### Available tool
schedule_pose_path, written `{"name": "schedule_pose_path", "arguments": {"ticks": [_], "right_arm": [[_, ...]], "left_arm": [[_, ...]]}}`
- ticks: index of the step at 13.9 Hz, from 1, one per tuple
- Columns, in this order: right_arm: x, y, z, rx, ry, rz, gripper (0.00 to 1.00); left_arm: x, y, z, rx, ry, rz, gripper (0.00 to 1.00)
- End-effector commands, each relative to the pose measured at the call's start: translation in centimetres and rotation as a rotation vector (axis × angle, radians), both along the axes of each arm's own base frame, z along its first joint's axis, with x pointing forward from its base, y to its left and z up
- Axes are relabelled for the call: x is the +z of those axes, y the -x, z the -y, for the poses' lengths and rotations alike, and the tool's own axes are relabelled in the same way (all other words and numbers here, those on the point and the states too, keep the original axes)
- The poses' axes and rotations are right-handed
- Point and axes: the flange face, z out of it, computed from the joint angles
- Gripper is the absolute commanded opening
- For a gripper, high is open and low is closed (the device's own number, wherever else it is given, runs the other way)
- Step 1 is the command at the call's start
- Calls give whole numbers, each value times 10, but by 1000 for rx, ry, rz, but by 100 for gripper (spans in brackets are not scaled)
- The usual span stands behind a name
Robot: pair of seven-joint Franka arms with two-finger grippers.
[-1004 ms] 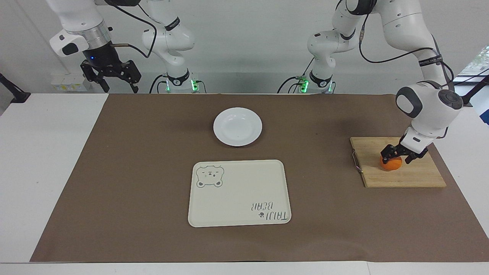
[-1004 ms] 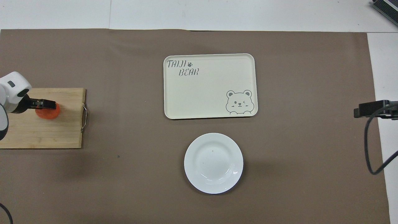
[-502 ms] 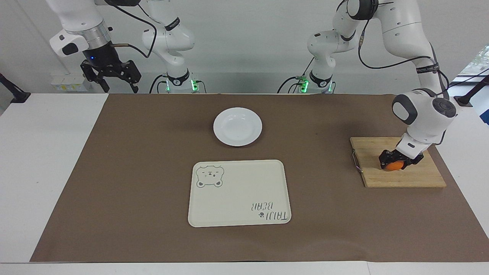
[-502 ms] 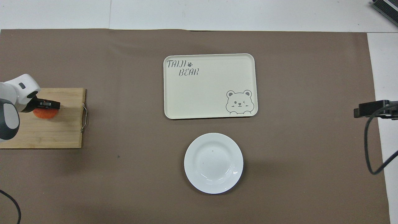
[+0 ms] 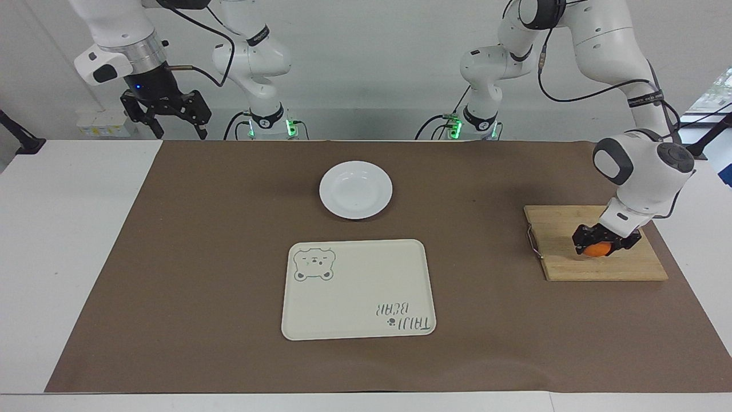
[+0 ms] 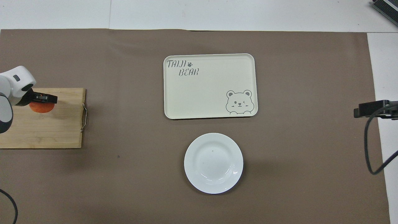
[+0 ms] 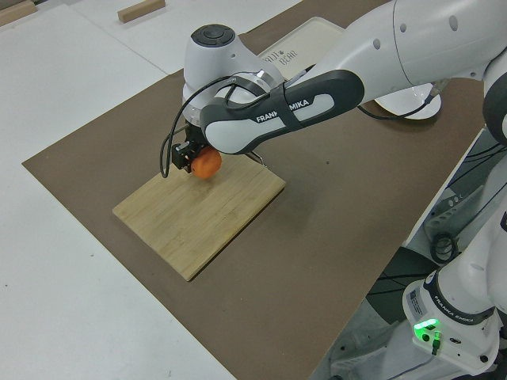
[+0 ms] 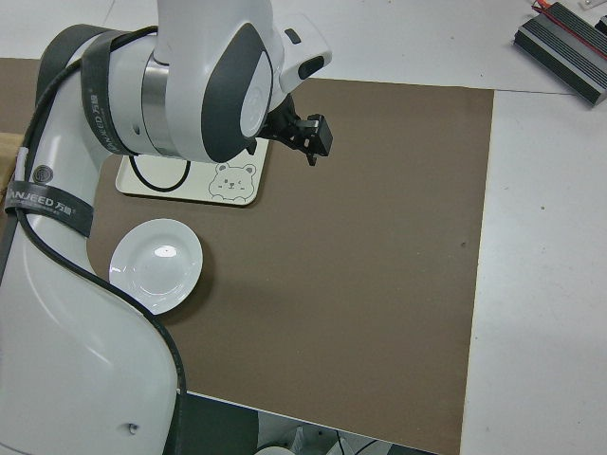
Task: Place orange and plate with both arms
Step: 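Lift the orange off the cutting board with the left gripper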
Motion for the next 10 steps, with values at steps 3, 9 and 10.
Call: {"name": "schedule_pose_path", "arguments": {"ticks": [3, 9, 10], "right_arm": [[2, -1, 0, -16, 7, -3, 100], [2, -1, 0, -16, 7, -3, 100], [2, -1, 0, -16, 7, -3, 100]], "left_arm": [[58, -15, 25, 63, 23, -25, 0], [156, 3, 87, 122, 27, -70, 0], [169, 10, 100, 133, 29, -79, 0]]}}
